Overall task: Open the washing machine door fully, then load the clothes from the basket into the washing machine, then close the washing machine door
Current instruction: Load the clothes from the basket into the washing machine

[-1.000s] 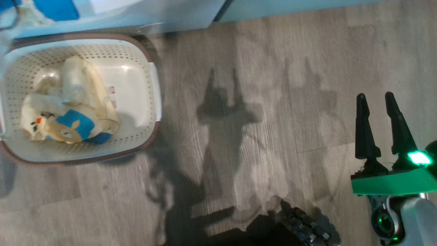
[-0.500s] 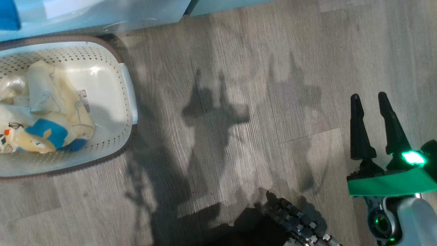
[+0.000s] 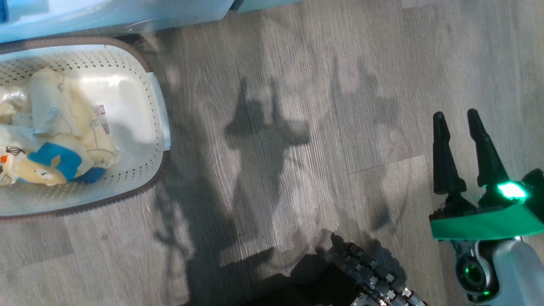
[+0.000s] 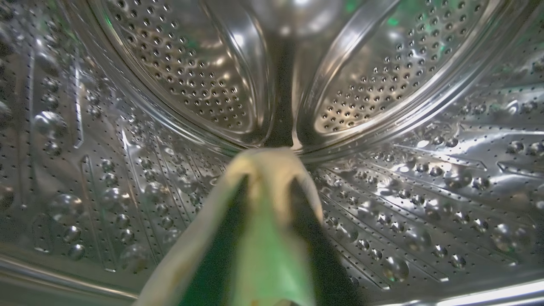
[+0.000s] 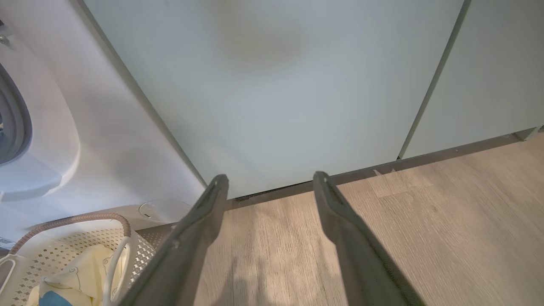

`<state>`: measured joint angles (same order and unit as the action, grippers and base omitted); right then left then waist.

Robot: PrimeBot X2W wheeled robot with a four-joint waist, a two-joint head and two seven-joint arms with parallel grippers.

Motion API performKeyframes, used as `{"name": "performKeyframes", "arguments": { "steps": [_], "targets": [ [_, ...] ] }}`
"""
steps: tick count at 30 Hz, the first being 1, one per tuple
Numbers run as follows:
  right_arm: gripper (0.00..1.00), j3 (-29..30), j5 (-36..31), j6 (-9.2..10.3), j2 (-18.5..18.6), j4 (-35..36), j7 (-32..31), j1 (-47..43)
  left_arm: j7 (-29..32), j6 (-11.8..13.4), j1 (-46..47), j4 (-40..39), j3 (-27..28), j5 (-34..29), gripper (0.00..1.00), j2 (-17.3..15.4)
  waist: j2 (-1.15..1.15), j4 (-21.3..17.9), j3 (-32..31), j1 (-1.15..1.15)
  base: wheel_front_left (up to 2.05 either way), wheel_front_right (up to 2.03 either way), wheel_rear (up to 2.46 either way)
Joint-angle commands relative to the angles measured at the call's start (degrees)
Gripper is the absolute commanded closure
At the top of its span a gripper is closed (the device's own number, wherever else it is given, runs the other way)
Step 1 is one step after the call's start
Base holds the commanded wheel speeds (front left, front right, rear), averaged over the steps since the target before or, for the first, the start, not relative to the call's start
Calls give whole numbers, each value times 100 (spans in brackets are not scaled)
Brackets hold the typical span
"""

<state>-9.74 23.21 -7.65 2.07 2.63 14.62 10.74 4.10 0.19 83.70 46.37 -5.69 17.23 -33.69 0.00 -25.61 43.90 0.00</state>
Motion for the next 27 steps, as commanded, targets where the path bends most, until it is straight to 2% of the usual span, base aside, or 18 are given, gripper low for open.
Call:
{"name": "performKeyframes", "arguments": {
  "steps": [1, 8, 19, 27],
  "targets": [
    [0, -73, 68, 16, 81, 132, 38, 2, 10, 45, 84, -149, 55, 36, 0, -195, 0, 9, 13, 0, 0, 0, 0],
    [0, -3, 73, 16, 81, 133, 38, 44, -136, 38, -51, -108, -26, 71, 0, -86, 0, 110, -31, 0, 0, 0, 0],
    [0, 144, -18, 16, 81, 125, 38, 84, -575, 99, -671, -627, -44, 255, 0, 249, 0, 395, -239, 0, 0, 0, 0],
    [0, 251, -139, 16, 81, 129, 38, 8, -673, 306, -1543, -1659, -39, 357, 0, 399, 0, 583, -486, 0, 0, 0, 0]
  ]
}}
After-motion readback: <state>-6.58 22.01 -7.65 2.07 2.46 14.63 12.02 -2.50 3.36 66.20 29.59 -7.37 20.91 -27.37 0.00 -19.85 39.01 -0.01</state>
